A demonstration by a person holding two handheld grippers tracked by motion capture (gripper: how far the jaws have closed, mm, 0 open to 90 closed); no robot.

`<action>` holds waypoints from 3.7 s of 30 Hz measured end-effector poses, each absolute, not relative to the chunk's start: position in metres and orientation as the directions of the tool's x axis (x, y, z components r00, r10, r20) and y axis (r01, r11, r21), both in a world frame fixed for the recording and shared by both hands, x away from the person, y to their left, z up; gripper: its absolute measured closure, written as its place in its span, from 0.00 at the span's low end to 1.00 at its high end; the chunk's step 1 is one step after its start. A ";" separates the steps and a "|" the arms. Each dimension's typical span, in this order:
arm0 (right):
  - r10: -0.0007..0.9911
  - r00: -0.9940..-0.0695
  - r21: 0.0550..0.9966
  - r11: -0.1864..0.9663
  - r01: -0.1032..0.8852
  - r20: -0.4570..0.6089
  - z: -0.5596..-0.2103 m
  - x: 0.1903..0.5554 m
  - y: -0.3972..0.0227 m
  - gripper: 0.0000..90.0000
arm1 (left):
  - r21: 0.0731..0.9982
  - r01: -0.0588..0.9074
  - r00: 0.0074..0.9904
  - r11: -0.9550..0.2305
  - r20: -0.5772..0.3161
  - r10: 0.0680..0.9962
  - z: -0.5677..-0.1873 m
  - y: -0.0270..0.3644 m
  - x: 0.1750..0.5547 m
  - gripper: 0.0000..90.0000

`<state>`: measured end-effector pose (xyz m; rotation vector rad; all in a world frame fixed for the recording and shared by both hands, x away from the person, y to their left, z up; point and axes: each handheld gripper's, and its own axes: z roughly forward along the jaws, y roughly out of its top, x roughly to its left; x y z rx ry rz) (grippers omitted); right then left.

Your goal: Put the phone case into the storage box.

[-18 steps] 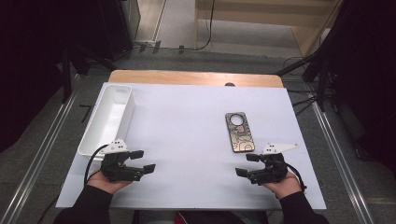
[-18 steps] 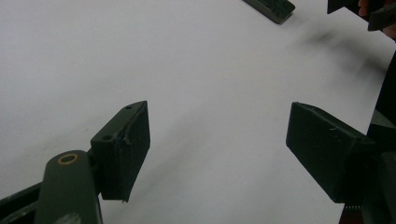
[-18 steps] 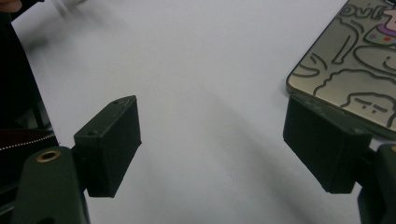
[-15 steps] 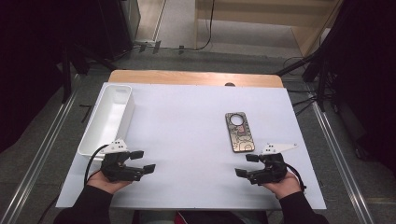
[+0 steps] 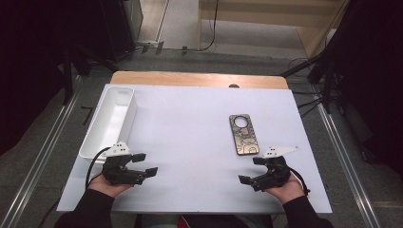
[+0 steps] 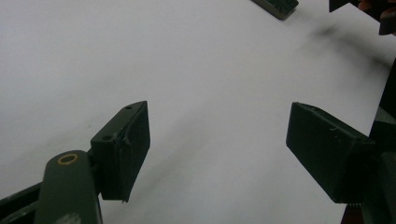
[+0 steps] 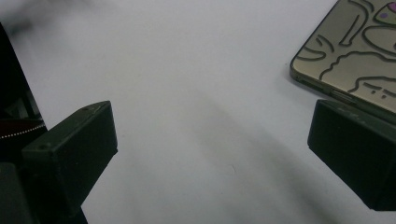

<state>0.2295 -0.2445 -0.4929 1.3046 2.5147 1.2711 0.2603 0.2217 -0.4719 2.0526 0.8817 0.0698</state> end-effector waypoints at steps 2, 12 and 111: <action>0.706 -0.636 0.674 0.308 0.671 0.312 -0.493 0.230 -0.245 0.01 | 0.740 0.566 0.745 -0.365 -0.269 0.610 -0.472 0.221 0.260 0.24; 0.715 -0.628 0.673 0.303 0.674 0.307 -0.492 0.230 -0.247 0.01 | 0.732 0.586 0.731 -0.349 -0.292 0.617 -0.470 0.222 0.261 0.20; 0.925 -0.329 0.663 0.127 0.737 0.189 -0.464 0.312 -0.240 0.01 | 0.728 0.580 0.741 -0.365 -0.285 0.608 -0.474 0.220 0.260 0.20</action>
